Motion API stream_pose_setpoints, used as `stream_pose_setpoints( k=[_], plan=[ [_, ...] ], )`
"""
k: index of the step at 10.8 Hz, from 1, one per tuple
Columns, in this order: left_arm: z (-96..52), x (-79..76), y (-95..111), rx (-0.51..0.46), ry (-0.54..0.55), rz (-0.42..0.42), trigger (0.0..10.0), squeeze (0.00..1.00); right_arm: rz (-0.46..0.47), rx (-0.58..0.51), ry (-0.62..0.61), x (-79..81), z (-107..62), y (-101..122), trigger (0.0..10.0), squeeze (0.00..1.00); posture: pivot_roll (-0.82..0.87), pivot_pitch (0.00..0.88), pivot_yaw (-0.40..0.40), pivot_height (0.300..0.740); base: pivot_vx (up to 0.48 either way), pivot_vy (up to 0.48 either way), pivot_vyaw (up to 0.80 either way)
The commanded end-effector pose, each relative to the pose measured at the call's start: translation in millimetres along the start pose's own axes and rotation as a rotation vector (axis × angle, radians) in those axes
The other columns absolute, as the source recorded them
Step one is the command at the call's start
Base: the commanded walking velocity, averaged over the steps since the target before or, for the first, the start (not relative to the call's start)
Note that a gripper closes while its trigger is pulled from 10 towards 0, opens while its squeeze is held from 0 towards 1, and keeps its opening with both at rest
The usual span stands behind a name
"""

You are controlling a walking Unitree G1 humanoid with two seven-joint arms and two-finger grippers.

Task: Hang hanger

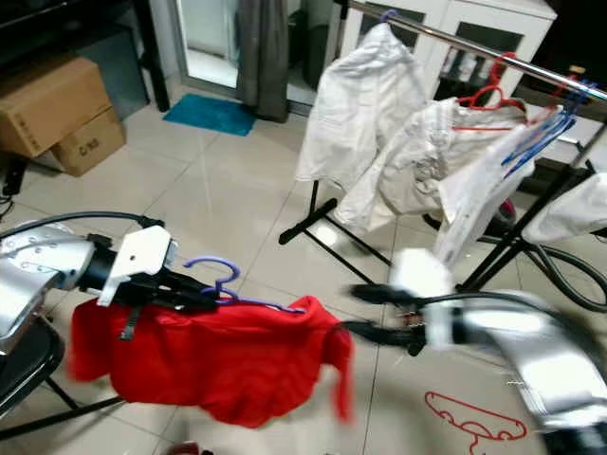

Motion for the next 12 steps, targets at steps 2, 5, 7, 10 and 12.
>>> stream_pose_setpoints(
  k=[2, 5, 7, 10, 12],
  plan=[
    [6.1, 9.5, 12.8, -0.012, -0.001, 0.079, 0.0, 0.0, -0.014, 0.017, 0.013, 8.6, 18.3, 7.6, 10.0, 0.3, 0.03, 0.026, -0.045, 0.74, 0.0, 0.0, 0.0],
    [17.6, 10.7, 14.5, 0.005, -0.031, 0.134, 0.0, 0.0, 0.049, -0.042, 0.032, 19.1, 41.5, 19.3, 4.9, 0.0, 0.03, 0.027, -0.042, 0.74, 0.0, 0.0, 0.0],
    [30.0, 13.5, 19.2, -0.027, -0.032, 0.152, 0.0, 0.0, 0.083, -0.064, -0.004, 23.7, 55.3, 24.9, 3.8, 0.0, 0.03, 0.027, -0.04, 0.74, 0.0, 0.0, 0.0],
    [40.3, 16.8, 27.1, -0.088, -0.001, 0.154, 0.0, 0.0, 0.119, -0.074, -0.048, 28.5, 65.9, 23.6, 0.0, 0.0, 0.02, 0.028, -0.041, 0.74, 0.0, 0.0, 0.0],
    [42.8, 15.6, 30.1, -0.122, 0.007, 0.136, 0.0, 0.0, 0.146, -0.097, -0.068, 27.3, 68.4, 26.1, 0.0, 0.0, 0.02, 0.026, -0.046, 0.74, 0.0, 0.0, 0.0]
  ],
)
Point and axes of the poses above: a point about 5 cm out from each wrist's last joint towards the gripper, its own z axis pointing out of the wrist towards the gripper, its own y axis along the axis of the wrist's last joint, x = y × z, the point moved 2 cm from there along z, pointing out of the wrist towards the gripper, and after that the axes turned 10 degrees about z, right-handed, at the moved point
